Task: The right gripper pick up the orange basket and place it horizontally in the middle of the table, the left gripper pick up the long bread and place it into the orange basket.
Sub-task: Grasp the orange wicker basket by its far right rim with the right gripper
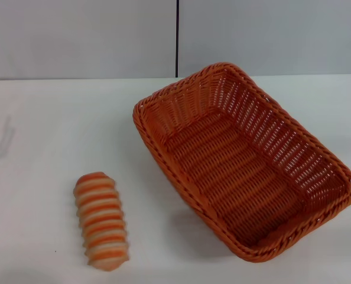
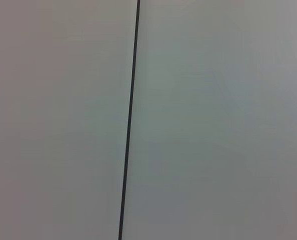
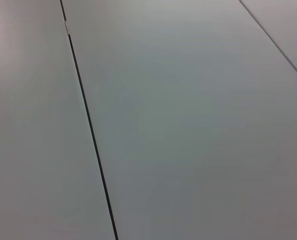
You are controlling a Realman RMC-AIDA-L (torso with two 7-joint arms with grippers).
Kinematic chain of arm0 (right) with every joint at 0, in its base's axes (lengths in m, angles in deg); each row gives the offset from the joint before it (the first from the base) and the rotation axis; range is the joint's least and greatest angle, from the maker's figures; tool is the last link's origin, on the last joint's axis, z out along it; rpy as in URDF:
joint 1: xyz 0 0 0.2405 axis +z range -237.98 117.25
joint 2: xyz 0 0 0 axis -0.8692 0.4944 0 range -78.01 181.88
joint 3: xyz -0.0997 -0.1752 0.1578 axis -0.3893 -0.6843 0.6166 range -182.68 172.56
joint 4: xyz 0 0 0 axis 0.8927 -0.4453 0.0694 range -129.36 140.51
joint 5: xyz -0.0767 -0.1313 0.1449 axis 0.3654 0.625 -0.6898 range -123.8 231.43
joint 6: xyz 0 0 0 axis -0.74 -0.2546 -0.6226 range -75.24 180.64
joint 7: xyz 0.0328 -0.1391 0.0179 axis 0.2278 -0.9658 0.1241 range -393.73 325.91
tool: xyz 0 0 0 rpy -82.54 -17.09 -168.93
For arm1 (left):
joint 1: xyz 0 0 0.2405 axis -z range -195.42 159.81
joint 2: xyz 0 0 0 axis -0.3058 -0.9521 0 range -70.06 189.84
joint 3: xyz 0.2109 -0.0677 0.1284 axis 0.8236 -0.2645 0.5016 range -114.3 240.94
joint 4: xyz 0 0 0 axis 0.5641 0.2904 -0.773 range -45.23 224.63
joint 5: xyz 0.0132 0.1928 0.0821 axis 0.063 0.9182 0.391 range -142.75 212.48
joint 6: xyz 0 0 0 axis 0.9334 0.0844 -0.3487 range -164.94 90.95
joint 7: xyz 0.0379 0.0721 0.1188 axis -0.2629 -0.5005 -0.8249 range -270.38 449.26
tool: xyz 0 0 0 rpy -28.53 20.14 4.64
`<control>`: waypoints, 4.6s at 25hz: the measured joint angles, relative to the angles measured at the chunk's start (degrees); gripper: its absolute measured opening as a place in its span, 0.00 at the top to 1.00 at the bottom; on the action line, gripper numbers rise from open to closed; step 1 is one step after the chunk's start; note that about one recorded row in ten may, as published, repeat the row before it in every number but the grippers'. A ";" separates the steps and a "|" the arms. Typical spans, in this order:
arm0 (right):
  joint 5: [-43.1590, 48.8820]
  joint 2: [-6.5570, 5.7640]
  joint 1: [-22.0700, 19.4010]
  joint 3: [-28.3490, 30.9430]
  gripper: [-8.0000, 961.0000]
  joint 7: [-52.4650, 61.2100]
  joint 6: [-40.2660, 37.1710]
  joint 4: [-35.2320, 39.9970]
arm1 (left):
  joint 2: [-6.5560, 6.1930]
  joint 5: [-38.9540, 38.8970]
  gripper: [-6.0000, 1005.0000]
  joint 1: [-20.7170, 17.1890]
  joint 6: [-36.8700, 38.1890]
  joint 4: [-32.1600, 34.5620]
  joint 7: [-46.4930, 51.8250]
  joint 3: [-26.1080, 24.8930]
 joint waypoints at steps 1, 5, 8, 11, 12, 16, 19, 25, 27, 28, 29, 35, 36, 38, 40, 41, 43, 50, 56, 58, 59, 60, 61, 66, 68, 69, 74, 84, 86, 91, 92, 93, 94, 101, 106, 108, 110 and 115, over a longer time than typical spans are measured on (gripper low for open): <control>0.00 0.00 0.00 0.00 0.27 0.00 0.00 0.00 | 0.00 0.00 0.22 0.00 0.00 0.00 0.00 0.00; 0.00 0.08 -0.85 -0.16 0.27 0.54 -1.02 -0.23 | 0.02 0.10 0.22 -0.41 0.53 -0.21 0.08 0.21; 0.01 0.08 -1.26 -0.41 0.27 1.09 -0.96 -0.31 | 0.03 0.18 0.22 -0.48 1.05 -0.28 0.16 0.36; 0.01 0.11 -1.49 -0.32 0.27 1.24 -0.77 -0.33 | -0.02 0.20 0.22 -0.46 1.62 -0.09 0.67 0.36; 0.01 0.13 -1.56 -0.32 0.27 1.25 -0.77 -0.35 | -0.05 0.21 0.22 -0.41 1.83 0.00 1.12 0.36; 0.08 0.16 -2.01 -0.46 0.27 1.33 -0.86 -0.71 | -0.24 0.29 0.23 -0.20 2.13 0.72 3.61 0.41; 0.40 0.17 -2.41 -0.55 0.27 2.00 -0.98 -1.04 | -0.26 0.39 0.23 -0.56 4.48 2.63 5.98 0.47; 0.47 0.11 -3.11 -0.68 0.27 2.82 -1.19 -0.97 | -0.46 0.49 0.23 -4.16 1.94 20.74 26.51 3.59; 0.50 0.11 -3.19 -0.74 0.27 2.83 -1.25 -0.87 | -0.45 0.51 0.23 -4.73 0.09 23.54 29.49 4.64; 0.57 0.09 -3.32 -1.09 0.27 2.88 -1.36 -0.67 | -0.46 0.51 0.23 -5.00 -0.83 24.85 30.79 5.02; 0.63 0.07 -3.44 -1.58 0.27 3.09 -1.49 -0.37 | -0.47 0.50 0.23 -5.42 -2.19 26.37 32.30 5.34; 3.11 -0.08 -4.13 -8.32 0.27 19.09 1.18 13.18 | -0.37 0.53 0.24 -5.55 -4.24 25.43 29.56 4.95; 5.19 -0.09 -4.15 -9.95 0.27 25.62 3.48 18.23 | -0.37 0.53 0.24 -5.55 -4.24 25.43 29.56 4.95; 10.91 -0.15 -3.84 -13.36 0.27 39.21 8.35 29.58 | -0.36 0.43 0.24 -5.39 -4.87 25.16 29.48 4.90; 17.23 -0.16 -3.15 -16.18 0.27 50.13 11.30 38.26 | -0.34 0.27 0.24 -5.03 -5.19 23.44 28.19 4.97; 20.31 -0.32 -2.67 -17.39 0.27 55.19 12.22 41.74 | -0.34 0.27 0.24 -5.03 -5.19 23.44 28.19 4.97; 28.06 -1.01 -1.34 -19.75 0.27 65.65 13.48 48.67 | -0.29 0.39 0.24 -4.87 -5.12 22.41 26.38 5.10; 59.65 -5.04 8.78 -28.46 0.27 97.78 6.24 65.80 | -0.16 0.18 0.24 -4.36 -4.52 15.66 19.70 5.21; 73.03 -6.71 15.98 -35.94 0.28 102.92 -0.65 66.00 | -0.08 0.14 0.25 -3.94 -3.37 14.01 18.54 5.18; 75.24 -6.91 17.83 -39.30 0.28 103.77 -2.49 65.53 | -0.09 0.13 0.25 -3.90 -2.97 13.84 18.53 5.11; 75.82 -6.96 18.49 -40.64 0.28 104.14 -3.12 65.46 | -0.07 0.12 0.25 -3.91 -2.76 13.75 18.53 5.04; 77.61 -7.20 19.91 -43.11 0.28 105.95 -3.93 65.42 | -0.02 0.16 0.25 -3.96 -2.57 13.70 18.52 5.10; 77.61 -7.20 19.91 -43.11 0.28 105.95 -3.93 65.42 | -0.02 0.16 0.25 -3.96 -2.57 13.70 18.52 5.10; 83.37 -8.03 23.60 -44.10 0.28 107.94 -6.40 65.27 | -0.05 0.18 0.25 -3.75 -2.50 11.81 18.50 5.07; 84.01 -8.29 24.81 -44.11 0.28 108.16 -7.64 64.71 | -0.07 0.14 0.25 -3.55 -2.59 11.43 18.46 4.98; 84.09 -8.35 25.18 -44.14 0.28 108.18 -8.06 64.41 | -0.06 0.15 0.25 -3.46 -2.70 11.43 18.44 4.98; 84.15 -8.70 27.19 -44.29 0.28 108.23 -7.17 57.66 | -0.13 0.42 0.26 -2.95 -3.05 11.40 18.37 4.99; 78.71 -6.91 28.16 -48.09 0.28 106.58 3.65 45.10 | -0.19 0.40 0.26 -2.73 -3.07 11.43 17.57 4.97; 77.09 -6.68 28.24 -49.09 0.28 106.41 5.12 43.47 | -0.19 0.38 0.26 -2.75 -3.08 11.41 17.57 4.95; 76.72 -6.54 29.98 -50.89 0.28 106.39 8.04 38.35 | -0.22 0.23 0.26 -2.97 -3.11 11.42 17.56 4.90; 76.82 -6.53 30.39 -51.02 0.28 106.39 8.57 37.32 | -0.25 0.07 0.26 -3.08 -3.12 11.57 17.56 4.85; 76.95 -6.53 30.76 -51.25 0.28 106.42 9.14 36.42 | -0.25 0.07 0.27 -3.08 -3.12 11.57 17.56 4.85; 77.07 -6.52 30.93 -51.59 0.28 106.43 9.76 35.94 | -0.26 0.02 0.27 -3.06 -3.12 11.71 17.56 4.84; 76.76 -6.37 31.87 -54.08 0.28 106.20 14.92 31.23 | -0.25 0.00 0.27 -2.81 -3.71 11.43 17.56 4.83; 76.74 -5.28 32.45 -54.71 0.28 104.97 17.74 29.80 | -0.12 0.34 0.27 -2.72 -4.22 11.28 17.56 5.08; 76.67 -4.98 32.59 -54.72 0.28 104.85 18.44 29.67 | -0.05 0.35 0.27 -2.63 -4.49 10.88 17.56 5.13; 76.63 -4.67 32.81 -54.74 0.28 104.84 19.08 29.25 | -0.04 0.20 0.27 -2.46 -4.92 10.37 17.56 4.94; 76.71 -4.40 33.67 -55.13 0.32 104.86 19.69 27.08 | -0.05 0.13 0.28 -2.16 -5.71 9.96 17.56 4.73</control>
